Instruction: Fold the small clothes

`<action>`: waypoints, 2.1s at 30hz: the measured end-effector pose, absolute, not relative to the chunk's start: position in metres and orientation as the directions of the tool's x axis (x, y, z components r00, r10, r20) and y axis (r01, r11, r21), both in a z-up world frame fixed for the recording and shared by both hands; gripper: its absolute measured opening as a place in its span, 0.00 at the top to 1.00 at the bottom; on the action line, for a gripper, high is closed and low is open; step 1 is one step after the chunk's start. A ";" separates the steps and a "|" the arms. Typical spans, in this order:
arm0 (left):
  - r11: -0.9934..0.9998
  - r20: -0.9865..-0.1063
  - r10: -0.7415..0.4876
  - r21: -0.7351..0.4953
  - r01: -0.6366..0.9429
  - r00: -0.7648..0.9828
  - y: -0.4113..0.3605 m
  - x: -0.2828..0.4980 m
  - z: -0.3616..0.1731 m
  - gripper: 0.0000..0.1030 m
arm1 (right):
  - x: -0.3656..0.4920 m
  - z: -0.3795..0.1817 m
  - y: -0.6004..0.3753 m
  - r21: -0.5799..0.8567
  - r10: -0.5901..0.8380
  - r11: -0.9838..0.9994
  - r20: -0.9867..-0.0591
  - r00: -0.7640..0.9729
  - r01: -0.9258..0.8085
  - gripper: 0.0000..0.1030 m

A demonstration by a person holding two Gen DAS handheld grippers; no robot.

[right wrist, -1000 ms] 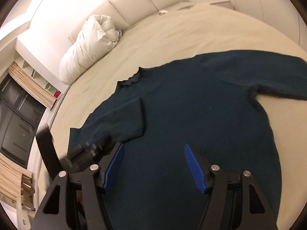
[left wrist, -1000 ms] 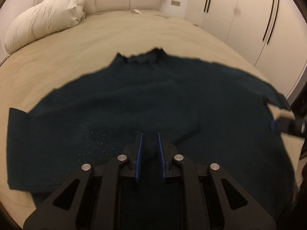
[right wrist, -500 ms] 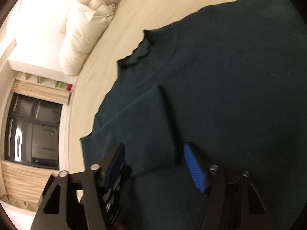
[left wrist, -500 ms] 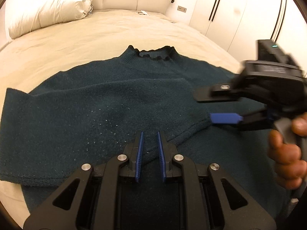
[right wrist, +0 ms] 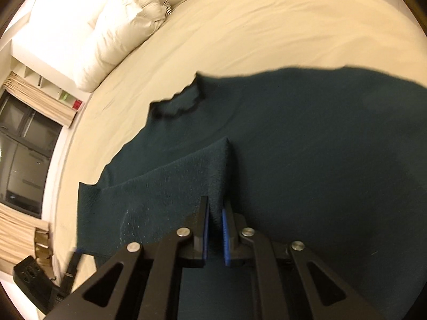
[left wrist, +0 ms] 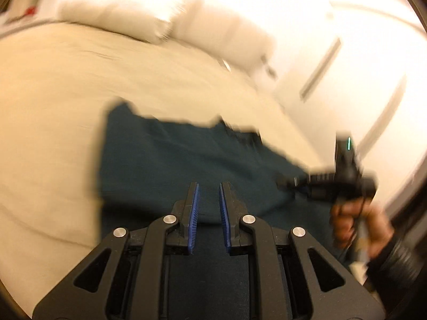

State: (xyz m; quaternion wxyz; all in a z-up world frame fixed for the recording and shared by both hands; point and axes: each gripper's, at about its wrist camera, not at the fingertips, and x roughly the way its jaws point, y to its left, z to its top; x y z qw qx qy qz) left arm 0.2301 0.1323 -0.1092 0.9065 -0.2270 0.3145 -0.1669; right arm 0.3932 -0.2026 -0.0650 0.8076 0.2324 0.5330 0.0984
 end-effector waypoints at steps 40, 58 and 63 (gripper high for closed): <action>0.965 -0.794 -0.258 -0.242 0.104 0.550 0.064 0.336 -0.151 0.86 | 0.368 -0.084 -0.260 0.590 0.452 0.798 -0.718 0.529 0.119 0.67; 0.848 -0.636 -0.478 -0.513 0.131 0.606 0.046 0.313 -0.115 0.25 | 0.115 -0.106 -0.589 0.809 -0.021 0.075 -0.584 0.812 0.584 0.34; 0.856 -0.662 -0.471 -0.503 0.121 0.583 0.039 0.314 -0.113 0.25 | 0.148 -0.108 -0.598 0.854 -0.043 0.068 -0.514 0.857 0.516 0.32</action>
